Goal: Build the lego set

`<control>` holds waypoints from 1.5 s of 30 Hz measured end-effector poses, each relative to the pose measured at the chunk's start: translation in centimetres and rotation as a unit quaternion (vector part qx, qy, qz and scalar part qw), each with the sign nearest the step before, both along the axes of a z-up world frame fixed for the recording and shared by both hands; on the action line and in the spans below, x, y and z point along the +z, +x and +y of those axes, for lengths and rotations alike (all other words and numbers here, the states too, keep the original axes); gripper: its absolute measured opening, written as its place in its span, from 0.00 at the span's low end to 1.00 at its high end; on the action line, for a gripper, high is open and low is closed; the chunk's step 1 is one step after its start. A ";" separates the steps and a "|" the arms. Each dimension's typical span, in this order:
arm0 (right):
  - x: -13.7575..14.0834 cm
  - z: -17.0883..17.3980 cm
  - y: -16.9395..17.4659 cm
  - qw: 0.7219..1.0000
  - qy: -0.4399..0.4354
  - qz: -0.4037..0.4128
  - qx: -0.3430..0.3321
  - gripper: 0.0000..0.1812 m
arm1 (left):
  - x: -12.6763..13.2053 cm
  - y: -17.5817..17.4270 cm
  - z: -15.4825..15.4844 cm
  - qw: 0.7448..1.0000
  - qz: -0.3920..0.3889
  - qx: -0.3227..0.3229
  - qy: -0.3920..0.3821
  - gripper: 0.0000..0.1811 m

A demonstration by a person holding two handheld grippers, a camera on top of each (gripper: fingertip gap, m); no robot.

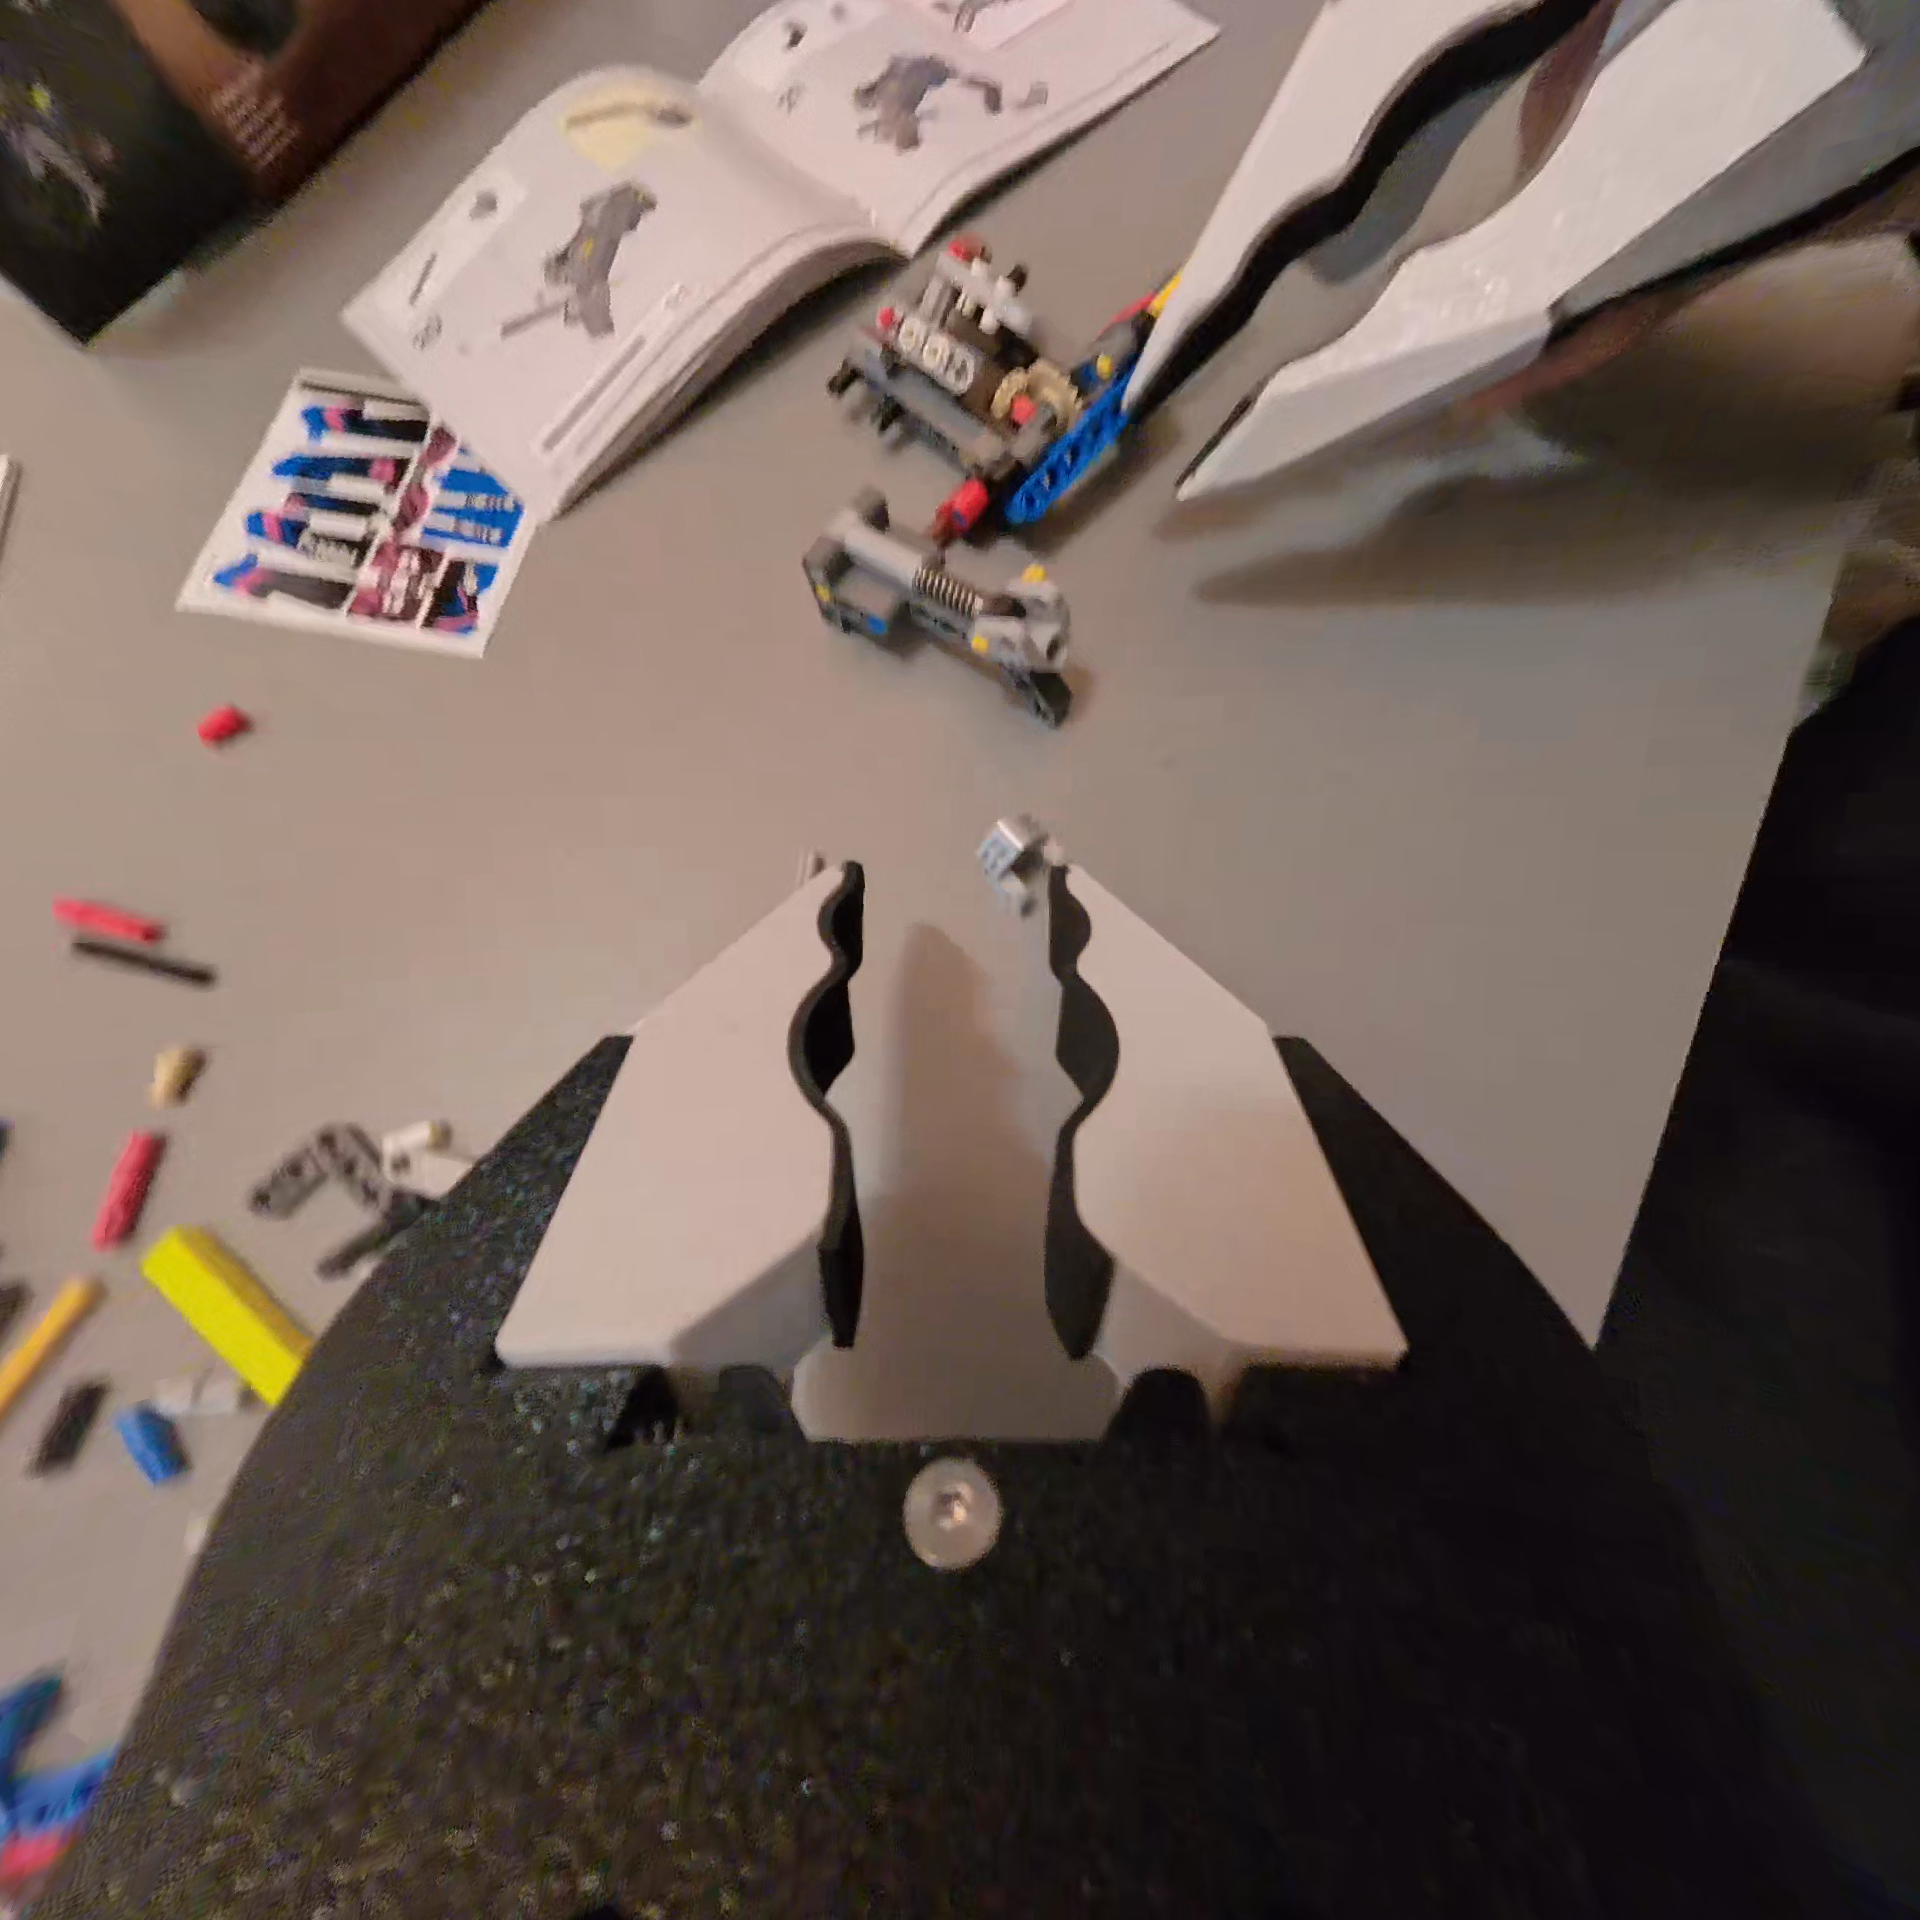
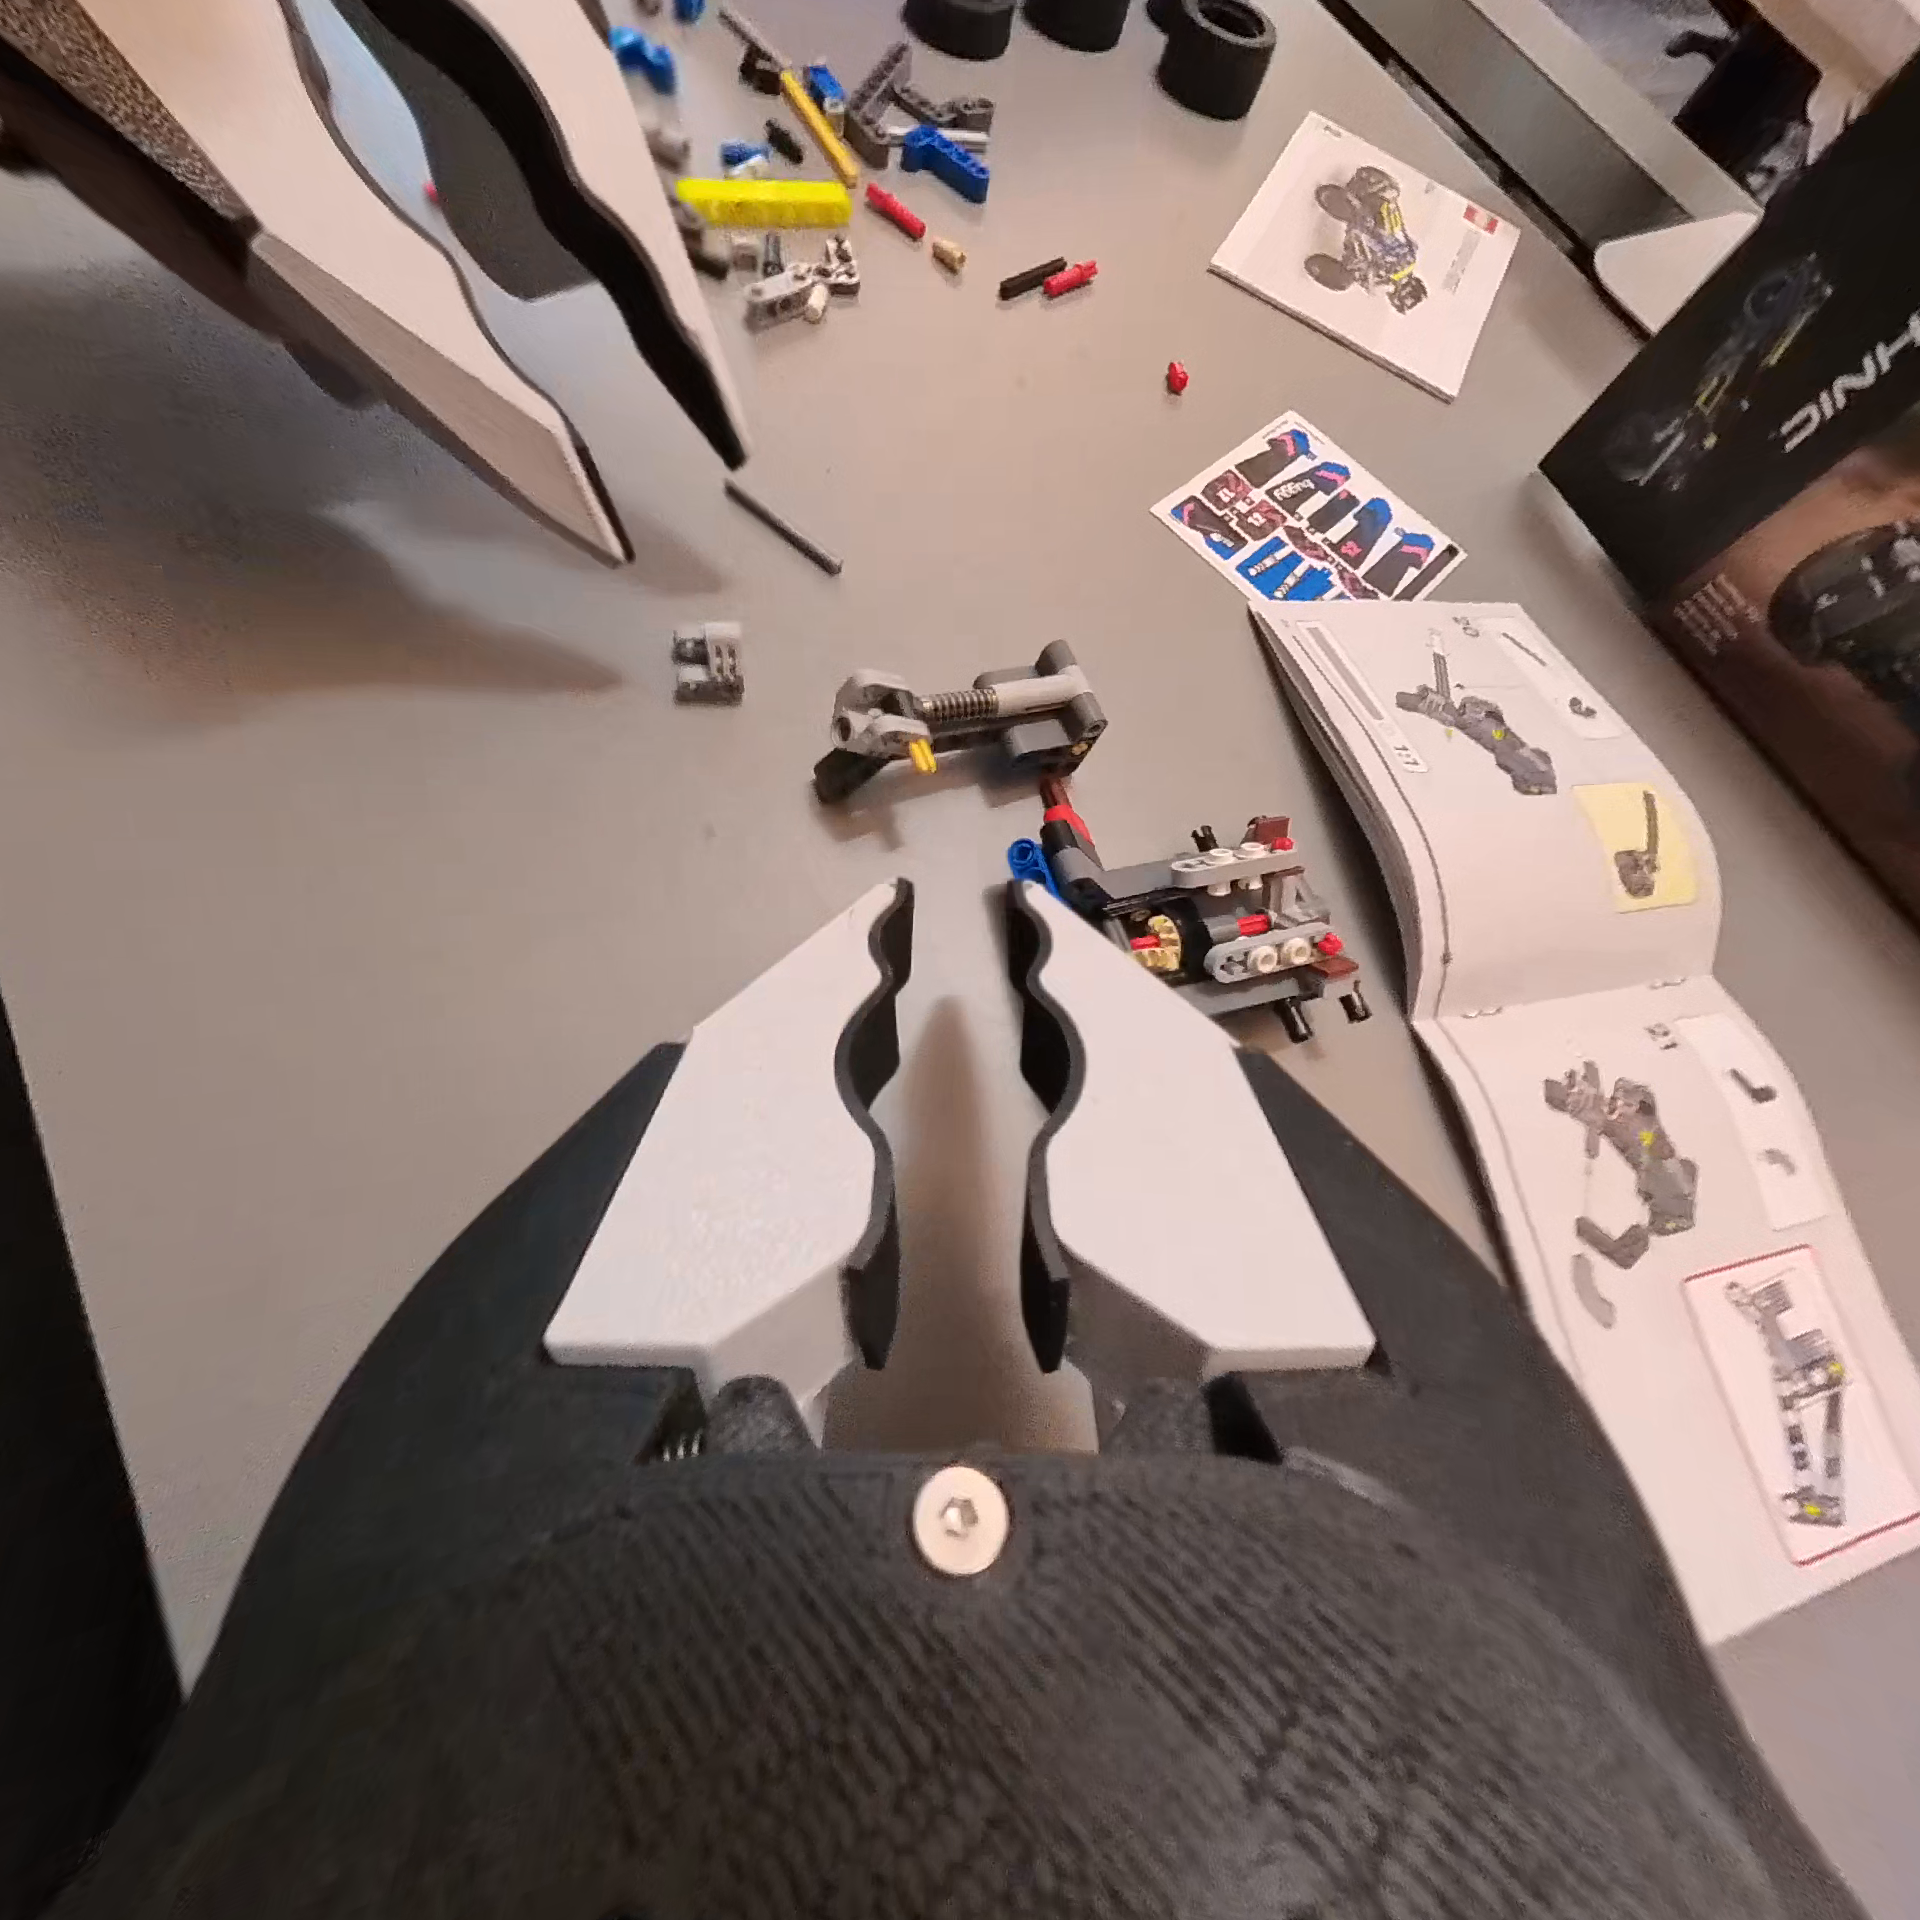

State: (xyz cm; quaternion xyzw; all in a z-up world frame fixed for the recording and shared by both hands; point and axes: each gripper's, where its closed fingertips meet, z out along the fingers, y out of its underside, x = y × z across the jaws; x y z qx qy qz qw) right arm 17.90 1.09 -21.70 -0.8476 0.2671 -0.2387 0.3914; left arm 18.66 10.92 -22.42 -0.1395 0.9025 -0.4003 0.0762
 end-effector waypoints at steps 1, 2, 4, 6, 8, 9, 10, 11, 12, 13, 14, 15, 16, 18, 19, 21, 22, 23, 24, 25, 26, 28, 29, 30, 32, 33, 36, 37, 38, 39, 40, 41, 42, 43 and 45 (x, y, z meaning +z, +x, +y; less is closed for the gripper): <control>-0.1 -0.2 0.1 1.000 -0.014 -0.004 0.008 0.09 | -0.5 -0.2 0.4 1.000 -0.005 0.020 0.008 0.18; -0.3 -0.3 0.2 0.999 -0.029 -0.008 0.014 0.10 | -0.9 -0.4 0.6 0.999 -0.006 0.037 0.013 0.18; -0.5 -0.1 0.3 0.996 -0.068 -0.032 0.053 0.12 | -1.3 -1.5 0.3 0.999 0.005 0.050 0.007 0.17; -0.7 0.1 0.6 0.985 -0.122 -0.073 0.093 0.14 | -1.5 -2.0 -0.2 0.999 0.006 0.053 0.003 0.17; -0.7 0.3 1.2 0.972 -0.167 -0.107 0.125 0.18 | -1.6 -1.4 -0.3 0.997 -0.007 0.076 0.007 0.17; -0.7 0.4 1.3 0.965 -0.184 -0.113 0.148 0.20 | -1.5 -1.2 -0.4 0.997 -0.008 0.080 0.006 0.17; -0.5 0.6 1.5 0.958 -0.198 -0.124 0.168 0.20 | -1.3 -1.1 -0.6 0.996 -0.008 0.084 0.004 0.16; 0.0 0.7 1.9 0.951 -0.209 -0.143 0.178 0.21 | -1.1 -0.8 -0.8 0.996 -0.010 0.089 0.003 0.16; 0.3 0.9 2.0 0.943 -0.216 -0.158 0.198 0.21 | -0.8 -0.6 -1.0 0.996 -0.014 0.092 0.001 0.16; 0.5 1.2 2.0 0.935 -0.224 -0.166 0.220 0.21 | -0.6 -0.6 -1.3 0.996 -0.013 0.092 -0.001 0.16; 0.6 1.3 2.1 0.930 -0.232 -0.168 0.230 0.21 | -0.5 -0.6 -1.6 0.996 -0.010 0.092 -0.001 0.16; 0.5 1.4 2.2 0.926 -0.238 -0.168 0.241 0.21 | -0.5 -0.6 -1.9 0.996 -0.006 0.092 0.001 0.16; 0.3 1.6 2.1 0.922 -0.242 -0.166 0.253 0.21 | -0.7 -0.6 -2.0 0.996 -0.007 0.093 0.007 0.16; -0.1 2.1 1.9 0.919 -0.248 -0.161 0.262 0.21 | -1.3 -0.3 -1.9 0.995 -0.012 0.100 0.026 0.14; -0.3 2.2 1.7 0.919 -0.246 -0.160 0.264 0.21 | -1.7 -0.3 -1.9 0.994 -0.009 0.100 0.032 0.12; -0.7 2.4 1.6 0.922 -0.239 -0.157 0.261 0.20 | -1.9 -0.4 -2.1 0.995 0.003 0.102 0.021 0.09; -0.9 2.3 1.6 0.925 -0.235 -0.151 0.258 0.20 | -1.9 -0.5 -2.2 0.995 0.005 0.100 0.018 0.08; -1.1 2.3 1.4 0.928 -0.226 -0.143 0.258 0.20 | -1.9 -0.6 -2.2 0.995 0.004 0.097 0.016 0.08; -1.1 2.5 1.2 0.932 -0.214 -0.135 0.260 0.20 | -1.9 -0.6 -2.2 0.995 0.003 0.094 0.014 0.07; -1.1 2.6 1.0 0.934 -0.205 -0.129 0.261 0.19 | -1.8 -0.7 -2.2 0.996 0.003 0.089 0.013 0.07; -1.1 2.7 0.8 0.936 -0.202 -0.123 0.262 0.18 | -1.8 -0.7 -2.2 0.997 0.002 0.082 0.012 0.07; -1.2 2.7 0.8 0.938 -0.203 -0.117 0.256 0.18 | -1.8 -0.8 -2.2 0.998 -0.009 0.063 0.011 0.07; -1.1 2.9 0.7 0.941 -0.196 -0.113 0.251 0.18 | -1.8 -0.7 -2.2 0.998 -0.019 0.054 0.011 0.07; -1.1 3.2 0.4 0.945 -0.182 -0.106 0.249 0.17 | -1.8 -0.7 -2.2 0.998 -0.029 0.046 0.011 0.07; -0.9 3.8 -0.2 0.952 -0.158 -0.097 0.244 0.15 | -1.7 -0.7 -2.3 0.998 -0.054 0.024 0.012 0.07; -0.9 4.0 -0.4 0.954 -0.154 -0.097 0.240 0.15 | -1.7 -0.7 -2.3 0.997 -0.069 0.015 0.012 0.07; -1.2 3.7 -0.8 0.955 -0.161 -0.090 0.233 0.13 | -1.6 -0.7 -2.3 0.996 -0.091 0.005 0.010 0.07; -1.4 3.5 -0.8 0.955 -0.165 -0.086 0.230 0.12 | -1.6 -0.7 -2.4 0.996 -0.089 0.004 0.009 0.07; -1.4 3.3 -0.8 0.955 -0.168 -0.085 0.227 0.12 | -1.6 -0.7 -2.4 0.996 -0.090 0.000 0.008 0.07; -1.4 3.1 -0.7 0.956 -0.170 -0.086 0.222 0.12 | -1.6 -0.8 -2.4 0.995 -0.097 -0.007 0.009 0.07; -1.4 2.8 -0.5 0.958 -0.172 -0.086 0.215 0.12 | -1.6 -0.8 -2.4 0.994 -0.105 -0.014 0.011 0.07; -1.3 2.4 -0.3 0.959 -0.173 -0.085 0.210 0.12 | -1.6 -0.9 -2.4 0.993 -0.113 -0.020 0.012 0.07; -1.0 1.9 0.0 0.960 -0.172 -0.087 0.203 0.12 | -1.6 -0.9 -2.4 0.992 -0.119 -0.026 0.013 0.07; -0.7 1.5 0.3 0.961 -0.170 -0.090 0.198 0.13 | -1.6 -1.0 -2.4 0.992 -0.124 -0.032 0.014 0.08; 0.1 0.9 0.8 0.960 -0.169 -0.099 0.202 0.14 | -1.6 -1.1 -2.3 0.990 -0.131 -0.041 0.016 0.08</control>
